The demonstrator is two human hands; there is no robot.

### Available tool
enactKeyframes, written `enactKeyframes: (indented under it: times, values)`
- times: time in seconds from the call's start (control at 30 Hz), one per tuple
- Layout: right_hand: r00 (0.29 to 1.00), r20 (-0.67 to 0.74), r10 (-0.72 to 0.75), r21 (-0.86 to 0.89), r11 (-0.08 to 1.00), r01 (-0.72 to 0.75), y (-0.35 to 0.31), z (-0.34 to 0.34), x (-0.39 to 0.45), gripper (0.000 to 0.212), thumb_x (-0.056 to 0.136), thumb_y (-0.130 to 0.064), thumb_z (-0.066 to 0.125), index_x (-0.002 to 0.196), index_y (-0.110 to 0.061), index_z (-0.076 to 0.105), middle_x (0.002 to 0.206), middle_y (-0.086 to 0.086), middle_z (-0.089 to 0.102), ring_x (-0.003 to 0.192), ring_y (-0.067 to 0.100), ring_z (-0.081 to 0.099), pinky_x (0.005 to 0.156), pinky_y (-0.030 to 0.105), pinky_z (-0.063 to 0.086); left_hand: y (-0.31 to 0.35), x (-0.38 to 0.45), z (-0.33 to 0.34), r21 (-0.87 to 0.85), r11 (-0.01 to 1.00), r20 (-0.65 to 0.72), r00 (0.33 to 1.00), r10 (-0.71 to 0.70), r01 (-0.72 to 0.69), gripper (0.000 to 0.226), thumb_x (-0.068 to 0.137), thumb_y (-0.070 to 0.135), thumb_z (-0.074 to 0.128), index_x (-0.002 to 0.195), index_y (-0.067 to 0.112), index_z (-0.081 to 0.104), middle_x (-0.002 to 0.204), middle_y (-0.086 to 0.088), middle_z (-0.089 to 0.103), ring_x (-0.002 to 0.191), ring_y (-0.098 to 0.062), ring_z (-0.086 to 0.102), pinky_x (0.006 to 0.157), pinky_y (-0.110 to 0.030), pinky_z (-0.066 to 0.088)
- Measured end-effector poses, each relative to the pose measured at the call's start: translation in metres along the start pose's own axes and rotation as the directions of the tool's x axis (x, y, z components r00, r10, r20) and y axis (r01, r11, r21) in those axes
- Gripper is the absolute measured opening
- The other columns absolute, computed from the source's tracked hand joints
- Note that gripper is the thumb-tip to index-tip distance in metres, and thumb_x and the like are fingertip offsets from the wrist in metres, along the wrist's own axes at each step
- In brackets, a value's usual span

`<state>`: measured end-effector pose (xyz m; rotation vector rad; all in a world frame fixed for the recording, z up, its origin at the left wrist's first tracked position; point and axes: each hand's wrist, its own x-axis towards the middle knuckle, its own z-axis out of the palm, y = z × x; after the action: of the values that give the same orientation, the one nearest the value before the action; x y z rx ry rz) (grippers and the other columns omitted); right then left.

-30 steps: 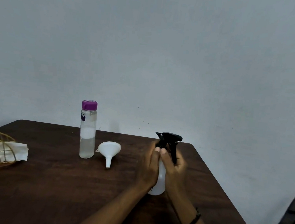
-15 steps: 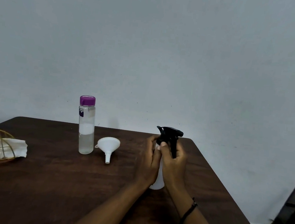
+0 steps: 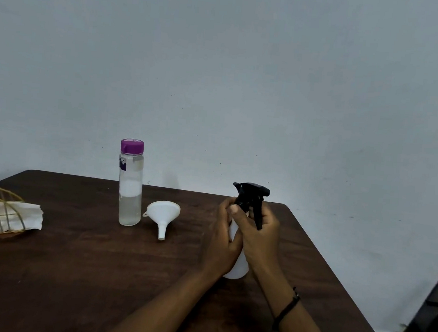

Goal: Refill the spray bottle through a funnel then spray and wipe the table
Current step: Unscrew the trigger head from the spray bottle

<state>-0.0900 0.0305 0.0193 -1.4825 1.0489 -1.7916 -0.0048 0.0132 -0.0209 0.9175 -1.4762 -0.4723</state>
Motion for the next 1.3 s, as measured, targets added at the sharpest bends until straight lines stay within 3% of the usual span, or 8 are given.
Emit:
enactKeyframes:
  times: [0.3,0.47,0.63,0.83,1.0,1.13,1.23,1.3]
  values:
    - [0.994,-0.110,-0.019,0.037,0.999,0.024,-0.019,-0.002,0.004,0.011,0.093,-0.013,0.066,0.104,-0.014,0.067,0.088,-0.005,0.071,0.080,0.004,0.068,0.070,0.016,0.052,-0.001,-0.001,-0.002,0.083,0.995,0.051,0.997,-0.057,0.053,0.073,0.084,0.053,0.057,0.147,0.027,0.033,0.131,0.036,0.042,0.119,0.017,0.045,0.096,-0.012,0.040]
    - [0.987,-0.130,-0.092,-0.046,0.995,0.087,-0.031,-0.008,0.008,0.007,0.095,-0.015,0.063,0.092,-0.021,0.063,0.078,-0.002,0.068,0.069,-0.001,0.065,0.062,0.010,0.049,-0.003,-0.003,-0.001,0.158,0.982,0.081,0.990,-0.115,0.101,0.071,0.082,0.062,0.053,0.139,0.021,0.046,0.132,0.003,0.059,0.119,-0.011,0.057,0.100,-0.034,0.047]
    - [0.966,-0.152,-0.209,-0.126,0.974,0.191,-0.048,-0.009,0.012,0.020,0.089,-0.016,0.071,0.093,-0.033,0.060,0.094,0.003,0.068,0.081,-0.006,0.064,0.067,0.005,0.045,-0.001,-0.002,-0.004,0.194,0.963,0.144,0.966,-0.216,0.187,0.062,0.081,0.061,0.055,0.132,0.026,0.052,0.125,0.003,0.063,0.116,-0.017,0.060,0.099,-0.040,0.050]
    - [0.875,-0.231,-0.425,-0.227,0.898,0.376,-0.079,-0.013,0.033,0.018,0.086,-0.024,0.074,0.098,-0.019,0.062,0.096,0.010,0.067,0.087,0.019,0.064,0.071,0.010,0.046,0.005,-0.001,-0.006,0.295,0.936,0.142,0.960,-0.243,0.193,0.060,0.092,0.044,0.060,0.143,0.017,0.042,0.141,0.000,0.052,0.127,-0.014,0.050,0.095,-0.009,0.029]
    - [0.815,-0.288,-0.503,-0.246,0.861,0.444,-0.105,-0.024,0.048,0.014,0.086,-0.036,0.071,0.092,-0.031,0.059,0.093,0.016,0.067,0.086,0.029,0.067,0.076,0.037,0.056,0.004,-0.001,-0.007,0.305,0.940,0.156,0.966,-0.205,0.150,0.062,0.091,0.047,0.060,0.143,0.017,0.042,0.144,-0.002,0.051,0.126,-0.014,0.051,0.104,-0.019,0.036]
    - [0.801,-0.337,-0.495,-0.251,0.867,0.430,-0.109,-0.031,0.053,0.016,0.086,-0.037,0.071,0.093,-0.029,0.060,0.094,0.017,0.068,0.082,0.034,0.067,0.076,0.040,0.057,0.003,-0.002,-0.007,0.317,0.938,0.152,0.969,-0.196,0.140,0.064,0.093,0.048,0.058,0.146,0.018,0.039,0.147,-0.001,0.049,0.128,-0.014,0.050,0.103,-0.018,0.034]
    - [0.810,-0.356,-0.466,-0.265,0.882,0.390,-0.100,-0.036,0.054,0.020,0.085,-0.037,0.072,0.099,-0.027,0.062,0.102,0.015,0.067,0.084,0.032,0.068,0.077,0.034,0.057,0.001,-0.002,-0.007,0.319,0.940,0.146,0.973,-0.179,0.125,0.067,0.092,0.050,0.058,0.148,0.019,0.037,0.149,0.000,0.047,0.130,-0.014,0.048,0.101,-0.016,0.030]
    - [0.834,-0.333,-0.439,-0.330,0.883,0.333,-0.087,-0.041,0.055,0.024,0.087,-0.030,0.073,0.107,-0.020,0.066,0.107,0.007,0.066,0.084,0.024,0.068,0.072,0.015,0.052,0.003,-0.002,-0.009,0.327,0.939,0.140,0.977,-0.161,0.108,0.066,0.092,0.050,0.058,0.147,0.019,0.038,0.147,0.000,0.049,0.129,-0.014,0.049,0.098,-0.015,0.030]
